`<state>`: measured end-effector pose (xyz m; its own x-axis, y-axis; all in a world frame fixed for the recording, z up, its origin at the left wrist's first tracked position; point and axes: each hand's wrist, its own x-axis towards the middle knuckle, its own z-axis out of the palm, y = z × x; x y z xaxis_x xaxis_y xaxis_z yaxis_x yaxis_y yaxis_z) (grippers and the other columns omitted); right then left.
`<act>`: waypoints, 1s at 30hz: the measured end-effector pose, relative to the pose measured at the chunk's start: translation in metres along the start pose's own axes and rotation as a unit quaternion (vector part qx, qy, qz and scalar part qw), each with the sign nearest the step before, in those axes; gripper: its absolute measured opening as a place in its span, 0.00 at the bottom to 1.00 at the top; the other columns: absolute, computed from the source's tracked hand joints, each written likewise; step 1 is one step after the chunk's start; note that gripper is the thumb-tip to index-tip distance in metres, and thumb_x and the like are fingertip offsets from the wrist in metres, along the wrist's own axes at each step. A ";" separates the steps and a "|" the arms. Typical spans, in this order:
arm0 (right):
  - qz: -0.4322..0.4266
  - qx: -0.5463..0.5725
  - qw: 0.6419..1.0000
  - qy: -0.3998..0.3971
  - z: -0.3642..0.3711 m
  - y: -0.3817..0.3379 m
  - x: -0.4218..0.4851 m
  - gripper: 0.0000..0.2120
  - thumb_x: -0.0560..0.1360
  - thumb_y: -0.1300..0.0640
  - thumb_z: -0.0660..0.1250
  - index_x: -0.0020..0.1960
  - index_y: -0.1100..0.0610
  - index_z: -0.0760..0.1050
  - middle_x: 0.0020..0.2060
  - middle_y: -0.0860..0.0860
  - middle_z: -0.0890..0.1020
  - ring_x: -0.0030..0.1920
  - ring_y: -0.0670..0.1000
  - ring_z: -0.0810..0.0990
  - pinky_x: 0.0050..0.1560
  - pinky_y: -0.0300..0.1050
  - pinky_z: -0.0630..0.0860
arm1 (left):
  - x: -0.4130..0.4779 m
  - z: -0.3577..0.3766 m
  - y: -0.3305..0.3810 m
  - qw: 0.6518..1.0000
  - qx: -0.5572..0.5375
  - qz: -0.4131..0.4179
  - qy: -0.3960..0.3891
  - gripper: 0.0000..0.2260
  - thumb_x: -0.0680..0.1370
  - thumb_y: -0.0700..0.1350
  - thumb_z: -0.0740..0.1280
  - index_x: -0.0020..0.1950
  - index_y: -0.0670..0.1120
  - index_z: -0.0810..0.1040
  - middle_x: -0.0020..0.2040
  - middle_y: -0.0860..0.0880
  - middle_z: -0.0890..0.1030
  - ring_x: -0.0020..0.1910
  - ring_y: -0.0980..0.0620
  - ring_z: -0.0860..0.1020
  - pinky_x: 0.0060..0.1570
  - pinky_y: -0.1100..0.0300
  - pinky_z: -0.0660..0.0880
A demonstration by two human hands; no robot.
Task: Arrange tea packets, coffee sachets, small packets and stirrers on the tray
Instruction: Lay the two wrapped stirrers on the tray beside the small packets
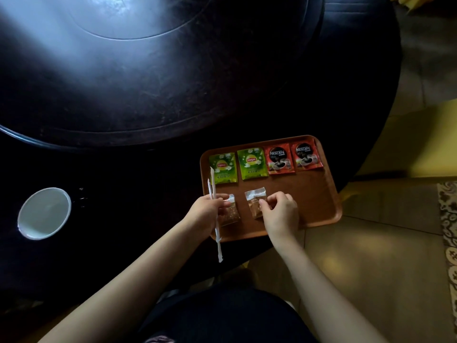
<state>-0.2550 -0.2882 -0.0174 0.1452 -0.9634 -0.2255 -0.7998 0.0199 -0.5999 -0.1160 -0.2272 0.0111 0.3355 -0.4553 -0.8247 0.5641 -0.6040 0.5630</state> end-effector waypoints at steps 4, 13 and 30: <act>-0.019 -0.015 1.000 0.001 0.001 0.001 -0.003 0.07 0.72 0.56 0.68 0.46 0.58 0.72 0.46 0.55 0.79 0.50 0.53 0.74 0.47 0.42 0.69 | 0.001 0.010 -0.004 1.000 0.025 0.013 0.002 0.10 0.78 0.33 0.54 0.48 0.40 0.75 0.33 0.47 0.75 0.19 0.62 0.72 0.20 0.71 0.68; -0.019 0.062 0.998 -0.015 -0.016 -0.005 -0.005 0.07 0.75 0.54 0.65 0.47 0.57 0.71 0.45 0.53 0.76 0.44 0.50 0.75 0.38 0.37 0.69 | -0.003 0.012 0.000 0.997 -0.061 0.025 -0.051 0.10 0.80 0.44 0.55 0.52 0.44 0.75 0.34 0.49 0.79 0.23 0.59 0.74 0.22 0.68 0.69; -0.040 0.198 0.976 -0.080 -0.087 0.000 0.011 0.09 0.75 0.59 0.64 0.54 0.58 0.79 0.40 0.49 0.80 0.38 0.45 0.76 0.36 0.33 0.71 | -0.017 0.064 0.029 0.939 -0.272 0.068 -0.201 0.13 0.81 0.41 0.52 0.56 0.40 0.74 0.42 0.44 0.86 0.45 0.50 0.84 0.50 0.56 0.80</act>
<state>-0.3035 -0.3216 0.0470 0.3129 -0.9126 -0.2630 -0.4984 0.0780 -0.8634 -0.1535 -0.2783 0.0449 0.1822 -0.7804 -0.5981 0.8747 -0.1492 0.4611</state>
